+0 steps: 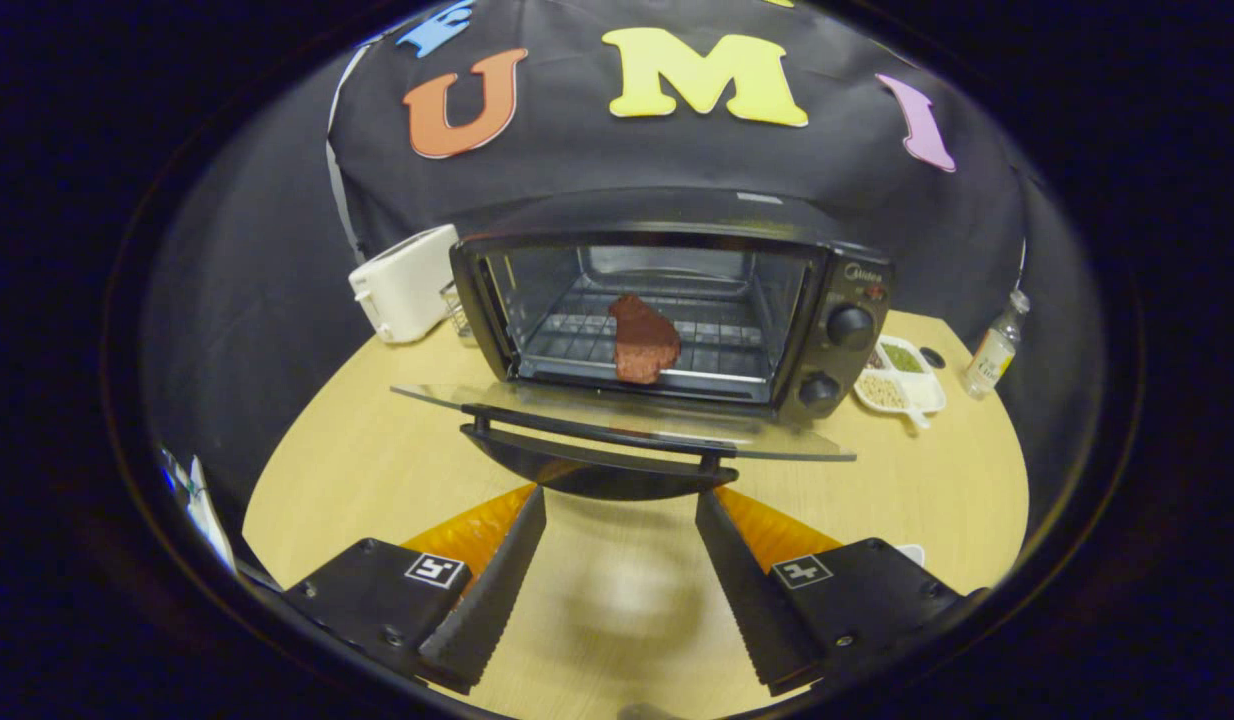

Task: Open the toaster oven, put the food inside, and close the toaster oven door.

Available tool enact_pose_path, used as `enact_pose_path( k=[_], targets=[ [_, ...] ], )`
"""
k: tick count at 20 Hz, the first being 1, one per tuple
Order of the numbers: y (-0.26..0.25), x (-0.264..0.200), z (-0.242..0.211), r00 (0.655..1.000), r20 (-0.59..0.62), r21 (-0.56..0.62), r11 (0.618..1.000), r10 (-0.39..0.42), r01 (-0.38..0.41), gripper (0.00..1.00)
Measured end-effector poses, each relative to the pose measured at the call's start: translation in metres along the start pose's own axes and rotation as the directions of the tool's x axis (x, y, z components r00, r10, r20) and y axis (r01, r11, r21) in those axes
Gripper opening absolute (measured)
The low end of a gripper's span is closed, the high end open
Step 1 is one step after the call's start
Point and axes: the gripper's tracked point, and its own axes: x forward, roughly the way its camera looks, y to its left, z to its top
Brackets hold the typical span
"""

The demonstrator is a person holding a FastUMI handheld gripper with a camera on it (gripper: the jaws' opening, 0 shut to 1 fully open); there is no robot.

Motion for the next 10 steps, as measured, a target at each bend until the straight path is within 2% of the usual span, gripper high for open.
enact_pose_path(
  k=[6,10],
  targets=[
    [-0.003,0.002,0.058,0.996,0.087,-0.002,1.000,-0.010,0.010,0.97],
    [-0.005,-0.014,0.065,0.992,0.127,-0.009,1.000,-0.007,0.008,0.97]
  ],
)
